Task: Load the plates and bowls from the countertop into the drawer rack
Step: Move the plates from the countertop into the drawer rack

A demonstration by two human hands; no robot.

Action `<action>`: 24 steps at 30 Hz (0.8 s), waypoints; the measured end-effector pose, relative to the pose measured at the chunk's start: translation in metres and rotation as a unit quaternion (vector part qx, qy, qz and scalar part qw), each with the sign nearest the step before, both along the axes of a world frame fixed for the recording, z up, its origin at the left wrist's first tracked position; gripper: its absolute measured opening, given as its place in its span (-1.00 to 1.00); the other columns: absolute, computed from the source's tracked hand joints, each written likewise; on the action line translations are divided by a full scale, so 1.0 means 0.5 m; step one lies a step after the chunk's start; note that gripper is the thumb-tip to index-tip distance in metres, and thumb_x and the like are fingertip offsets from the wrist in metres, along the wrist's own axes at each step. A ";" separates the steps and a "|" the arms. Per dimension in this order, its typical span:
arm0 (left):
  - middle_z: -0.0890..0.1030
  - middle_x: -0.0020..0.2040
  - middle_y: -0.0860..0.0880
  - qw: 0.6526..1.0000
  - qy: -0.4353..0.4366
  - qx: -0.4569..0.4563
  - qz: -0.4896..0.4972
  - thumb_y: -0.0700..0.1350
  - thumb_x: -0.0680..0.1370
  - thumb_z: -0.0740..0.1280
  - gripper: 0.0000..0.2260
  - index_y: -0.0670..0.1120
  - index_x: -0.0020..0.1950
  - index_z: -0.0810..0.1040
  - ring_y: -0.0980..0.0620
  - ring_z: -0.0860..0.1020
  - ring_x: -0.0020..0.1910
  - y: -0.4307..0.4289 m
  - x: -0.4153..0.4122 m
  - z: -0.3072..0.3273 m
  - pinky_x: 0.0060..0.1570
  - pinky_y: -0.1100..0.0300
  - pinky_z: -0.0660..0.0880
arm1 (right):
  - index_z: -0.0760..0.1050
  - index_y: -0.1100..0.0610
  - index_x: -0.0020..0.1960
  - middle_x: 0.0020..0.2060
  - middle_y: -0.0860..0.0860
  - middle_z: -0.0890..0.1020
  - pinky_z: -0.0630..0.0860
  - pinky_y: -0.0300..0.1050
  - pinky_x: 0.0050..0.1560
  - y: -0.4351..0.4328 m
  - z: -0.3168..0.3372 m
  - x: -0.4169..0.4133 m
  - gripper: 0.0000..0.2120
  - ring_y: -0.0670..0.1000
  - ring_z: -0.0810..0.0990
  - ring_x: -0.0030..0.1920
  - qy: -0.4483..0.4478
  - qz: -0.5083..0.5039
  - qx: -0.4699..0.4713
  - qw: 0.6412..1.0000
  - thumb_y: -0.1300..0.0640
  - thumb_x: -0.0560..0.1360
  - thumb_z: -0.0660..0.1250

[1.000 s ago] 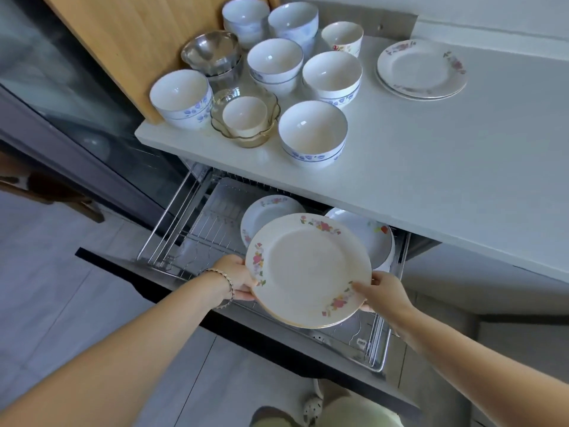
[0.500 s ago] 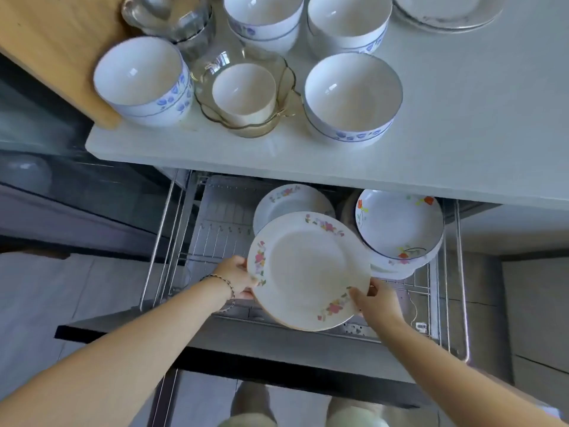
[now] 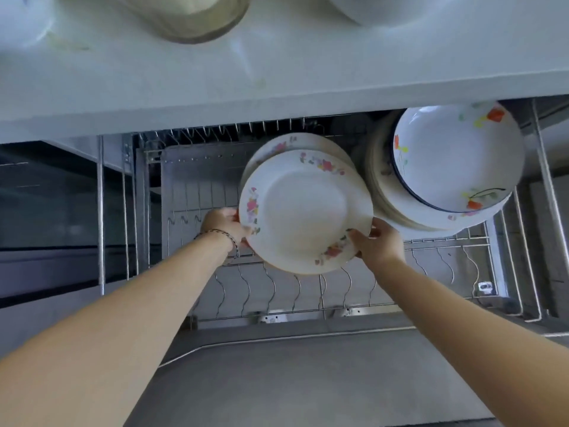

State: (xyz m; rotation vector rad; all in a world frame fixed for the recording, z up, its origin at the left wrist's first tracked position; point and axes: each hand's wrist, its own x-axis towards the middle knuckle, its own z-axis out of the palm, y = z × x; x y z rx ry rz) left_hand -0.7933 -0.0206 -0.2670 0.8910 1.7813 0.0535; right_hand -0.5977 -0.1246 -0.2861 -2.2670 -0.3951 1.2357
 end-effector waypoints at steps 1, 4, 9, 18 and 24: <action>0.58 0.22 -0.20 1.000 0.004 0.003 0.001 -0.47 0.43 0.35 -0.60 -0.29 0.25 0.50 -0.21 0.61 0.09 0.005 -0.002 -0.010 0.06 -0.11 0.57 | 0.52 0.15 0.09 -0.31 -0.05 0.52 0.55 0.26 0.07 0.005 -0.011 -0.003 -0.79 0.26 0.60 -0.05 -0.003 -0.005 0.001 1.000 0.24 0.45 0.34; 0.60 0.19 -0.21 1.000 0.009 0.017 -0.005 -0.48 0.43 0.34 -0.63 -0.30 0.22 0.51 -0.17 0.60 0.00 0.022 -0.006 -0.035 0.03 -0.08 0.58 | 0.52 0.20 0.10 -0.29 0.01 0.53 0.54 0.24 0.08 0.017 -0.031 -0.013 -0.77 0.20 0.57 -0.10 -0.022 -0.010 0.000 1.000 0.24 0.45 0.34; 0.62 0.14 -0.20 0.994 0.036 0.082 -0.069 -0.43 0.43 0.37 -0.66 -0.27 0.19 0.54 -0.16 0.61 0.06 0.056 -0.006 -0.061 0.07 -0.10 0.58 | 0.54 0.16 0.06 -0.18 0.12 0.61 0.53 -0.04 -0.04 0.033 -0.060 -0.032 -0.79 0.20 0.61 -0.08 -0.062 -0.026 0.009 0.998 0.18 0.43 0.35; 0.60 0.19 -0.12 0.985 0.054 0.127 -0.101 -0.37 0.49 0.28 -0.60 -0.13 0.31 0.48 -0.12 0.56 0.15 0.062 0.007 -0.096 0.14 0.15 0.50 | 0.50 0.07 0.20 -0.07 0.10 0.45 0.35 -0.21 -0.04 0.032 -0.079 -0.025 -0.71 0.08 0.41 -0.15 -0.081 -0.033 0.001 0.996 0.13 0.49 0.31; 0.53 0.04 -0.12 0.998 -0.016 0.059 0.030 -0.24 0.51 0.25 -0.66 -0.14 0.29 0.43 -0.05 0.48 -0.06 0.052 0.034 -0.104 -0.16 0.17 0.43 | 0.43 0.07 0.02 -0.24 -0.03 0.53 0.52 0.12 0.19 0.042 -0.096 -0.046 -0.89 0.08 0.51 -0.09 0.103 -0.152 -0.007 0.983 0.17 0.50 0.20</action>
